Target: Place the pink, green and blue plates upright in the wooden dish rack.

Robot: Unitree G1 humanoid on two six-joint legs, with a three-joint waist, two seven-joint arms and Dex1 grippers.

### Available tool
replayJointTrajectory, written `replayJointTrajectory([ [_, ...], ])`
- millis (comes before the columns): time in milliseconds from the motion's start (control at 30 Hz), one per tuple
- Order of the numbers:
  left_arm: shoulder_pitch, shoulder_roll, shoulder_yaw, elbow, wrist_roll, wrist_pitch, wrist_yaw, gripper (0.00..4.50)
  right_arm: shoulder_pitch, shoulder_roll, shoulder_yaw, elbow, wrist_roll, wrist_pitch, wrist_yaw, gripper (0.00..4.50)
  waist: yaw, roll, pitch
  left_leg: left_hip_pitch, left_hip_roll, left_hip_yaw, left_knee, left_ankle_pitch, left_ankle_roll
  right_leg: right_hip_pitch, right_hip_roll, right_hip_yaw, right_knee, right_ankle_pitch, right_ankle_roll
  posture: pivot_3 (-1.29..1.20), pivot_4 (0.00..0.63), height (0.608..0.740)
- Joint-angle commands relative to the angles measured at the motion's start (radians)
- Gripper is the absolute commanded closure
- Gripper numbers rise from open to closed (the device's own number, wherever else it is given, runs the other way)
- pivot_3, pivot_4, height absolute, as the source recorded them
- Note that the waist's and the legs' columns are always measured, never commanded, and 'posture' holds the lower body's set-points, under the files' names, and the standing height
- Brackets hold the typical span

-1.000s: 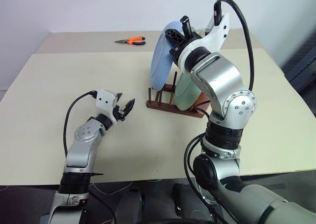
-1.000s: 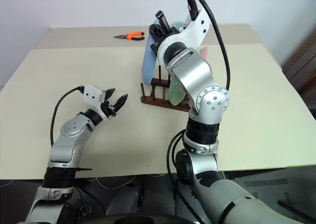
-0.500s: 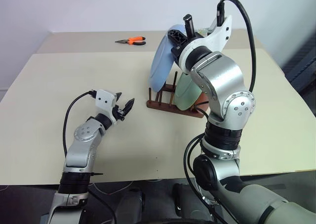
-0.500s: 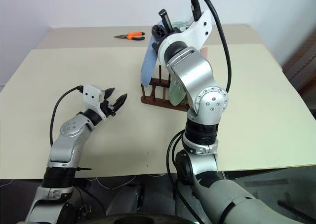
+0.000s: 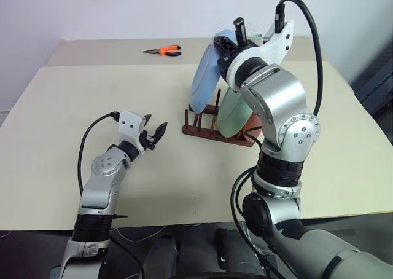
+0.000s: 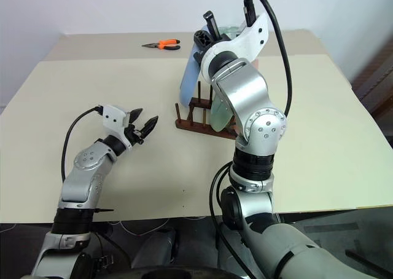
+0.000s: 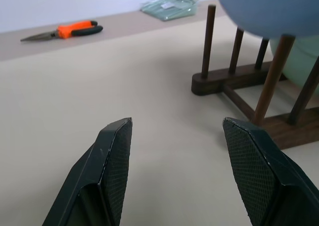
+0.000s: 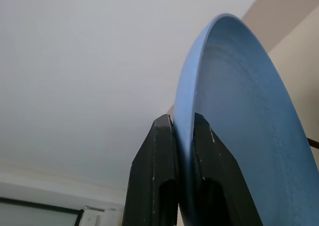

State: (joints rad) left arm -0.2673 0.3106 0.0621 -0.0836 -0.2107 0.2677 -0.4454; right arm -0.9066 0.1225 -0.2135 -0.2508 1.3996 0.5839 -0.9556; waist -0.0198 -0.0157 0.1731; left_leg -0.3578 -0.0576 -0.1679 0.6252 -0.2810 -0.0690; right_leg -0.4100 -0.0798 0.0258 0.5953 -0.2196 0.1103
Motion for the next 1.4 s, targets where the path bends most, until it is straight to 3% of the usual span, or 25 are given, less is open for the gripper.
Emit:
replayJointTrajectory([
  [33, 0.002, 0.005, 0.013, -0.038, -0.013, -0.013, -0.001, 1.57, 0.015, 0.014, 0.008, -0.021, 0.032, -0.004, -0.051, 4.50, 0.000, 0.000, 0.000, 0.000, 0.000, 0.000, 0.000, 0.000, 0.000, 0.000, 0.000, 0.000, 0.000, 0.000, 0.000, 0.00, 0.150, 0.740],
  [267, 0.005, 0.004, 0.014, -0.041, -0.013, -0.015, -0.001, 1.57, -0.002, -0.012, 0.016, 0.033, 0.001, 0.009, -0.041, 4.50, 0.000, 0.000, 0.000, 0.000, 0.000, 0.000, -0.001, 0.000, 0.000, 0.000, 0.000, 0.000, 0.000, 0.000, 0.000, 0.00, 0.150, 0.740],
  [367, 0.005, 0.002, 0.014, -0.043, -0.014, -0.015, 0.001, 1.51, -0.037, -0.040, 0.023, 0.083, -0.016, 0.033, 0.021, 3.49, -0.001, 0.001, 0.000, 0.000, 0.000, 0.000, -0.001, 0.000, 0.000, 0.000, 0.000, 0.000, 0.000, 0.000, 0.000, 0.00, 0.150, 0.740],
  [567, 0.016, 0.000, 0.014, -0.056, -0.013, -0.015, 0.007, 1.51, -0.109, -0.172, 0.129, 0.076, -0.116, 0.173, 0.252, 0.70, 0.000, 0.000, 0.000, 0.000, 0.000, 0.000, -0.002, 0.000, 0.000, -0.001, 0.000, 0.000, -0.001, 0.000, 0.000, 0.00, 0.150, 0.740],
  [767, 0.030, -0.003, 0.013, -0.073, -0.015, -0.008, 0.016, 1.51, -0.115, -0.437, 0.258, -0.019, -0.406, 0.196, 0.601, 0.70, 0.005, -0.001, 0.000, -0.001, 0.000, 0.000, -0.002, 0.000, 0.000, 0.000, 0.000, 0.000, -0.003, -0.002, 0.003, 0.00, 0.150, 0.740],
  [900, 0.031, -0.007, 0.007, -0.077, -0.017, -0.002, 0.014, 1.51, -0.061, -0.494, 0.235, -0.058, -0.451, 0.207, 0.712, 0.70, 0.002, -0.001, 0.000, 0.000, 0.000, 0.000, -0.002, 0.000, 0.000, 0.000, 0.000, 0.000, -0.003, -0.003, 0.004, 0.00, 0.150, 0.740],
  [1000, 0.029, 0.003, 0.000, -0.076, -0.016, -0.008, -0.003, 1.51, 0.026, -0.615, 0.194, -0.167, -0.482, 0.184, 0.893, 0.70, 0.009, -0.001, 0.000, -0.001, 0.000, 0.000, -0.003, 0.000, 0.000, 0.000, 0.000, 0.000, -0.003, -0.002, 0.004, 0.00, 0.150, 0.740],
  [1067, 0.027, 0.038, 0.006, -0.093, -0.044, 0.009, -0.053, 1.51, 0.145, -0.785, 0.123, -0.301, -0.430, 0.192, 1.129, 1.24, 0.017, -0.001, 0.000, -0.003, 0.000, 0.000, -0.002, 0.000, 0.000, 0.000, -0.001, -0.001, -0.005, -0.002, 0.005, 0.00, 0.150, 0.740],
  [1133, 0.034, 0.092, -0.004, -0.148, -0.106, 0.063, -0.147, 1.51, 0.262, -0.930, 0.020, -0.369, -0.334, 0.260, 1.249, 2.01, 0.024, -0.001, 0.000, -0.007, 0.000, -0.001, -0.002, -0.001, 0.002, 0.000, -0.001, -0.002, -0.011, -0.001, 0.006, 0.00, 0.150, 0.740],
  [1300, 0.063, 0.258, -0.107, -0.334, -0.258, 0.230, -0.396, 1.51, 0.525, -1.177, -0.163, -0.485, -0.268, 0.351, 1.412, 4.42, 0.024, 0.000, 0.000, -0.011, 0.000, 0.002, 0.002, -0.005, 0.008, 0.000, -0.002, -0.002, -0.016, -0.001, 0.001, 0.00, 0.150, 0.740],
  [1400, 0.044, 0.295, -0.178, -0.361, -0.250, 0.240, -0.454, 1.51, 0.644, -1.254, -0.161, -0.556, -0.370, 0.363, 1.415, 4.47, 0.027, 0.000, 0.000, -0.012, 0.001, 0.003, 0.005, -0.005, 0.007, 0.000, -0.002, -0.002, -0.016, -0.003, 0.002, 0.00, 0.150, 0.740],
])
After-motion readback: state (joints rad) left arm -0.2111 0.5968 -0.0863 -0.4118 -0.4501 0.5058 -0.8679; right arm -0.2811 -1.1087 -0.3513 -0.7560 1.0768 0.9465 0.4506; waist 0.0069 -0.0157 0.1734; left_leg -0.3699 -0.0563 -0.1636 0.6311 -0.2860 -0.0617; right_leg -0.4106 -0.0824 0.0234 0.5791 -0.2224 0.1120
